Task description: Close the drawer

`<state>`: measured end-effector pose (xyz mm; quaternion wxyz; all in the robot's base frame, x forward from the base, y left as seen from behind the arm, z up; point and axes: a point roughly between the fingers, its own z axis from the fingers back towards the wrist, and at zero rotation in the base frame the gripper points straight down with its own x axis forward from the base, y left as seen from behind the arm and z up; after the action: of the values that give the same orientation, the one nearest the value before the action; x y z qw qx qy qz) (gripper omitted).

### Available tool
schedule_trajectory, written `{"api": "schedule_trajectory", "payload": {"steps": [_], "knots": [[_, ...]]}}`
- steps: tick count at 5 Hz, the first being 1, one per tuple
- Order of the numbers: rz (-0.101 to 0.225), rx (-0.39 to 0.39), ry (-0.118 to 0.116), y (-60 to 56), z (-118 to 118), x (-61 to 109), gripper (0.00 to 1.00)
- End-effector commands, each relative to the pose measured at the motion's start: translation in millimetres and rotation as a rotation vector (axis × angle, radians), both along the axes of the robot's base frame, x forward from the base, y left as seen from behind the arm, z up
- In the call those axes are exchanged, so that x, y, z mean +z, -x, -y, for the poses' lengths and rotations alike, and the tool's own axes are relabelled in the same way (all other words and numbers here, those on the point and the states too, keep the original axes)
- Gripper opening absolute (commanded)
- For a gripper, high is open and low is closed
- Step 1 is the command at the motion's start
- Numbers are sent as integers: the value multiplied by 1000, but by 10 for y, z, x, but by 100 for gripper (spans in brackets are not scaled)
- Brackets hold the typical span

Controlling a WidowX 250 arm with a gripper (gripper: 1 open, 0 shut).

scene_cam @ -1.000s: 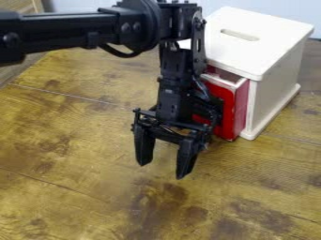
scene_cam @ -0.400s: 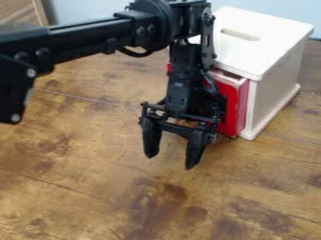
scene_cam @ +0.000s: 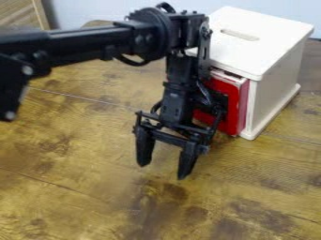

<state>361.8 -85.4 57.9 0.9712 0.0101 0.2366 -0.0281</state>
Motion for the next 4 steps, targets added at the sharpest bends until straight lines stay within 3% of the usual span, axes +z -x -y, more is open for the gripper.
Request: {"api": "schedule_trajectory", "payload": {"steps": [1, 3, 4], "knots": [[127, -17, 17, -140, -137, 500, 100], [86, -97, 30, -272, -167, 408, 100], [60, -96, 50, -185, -115, 358, 100]]}}
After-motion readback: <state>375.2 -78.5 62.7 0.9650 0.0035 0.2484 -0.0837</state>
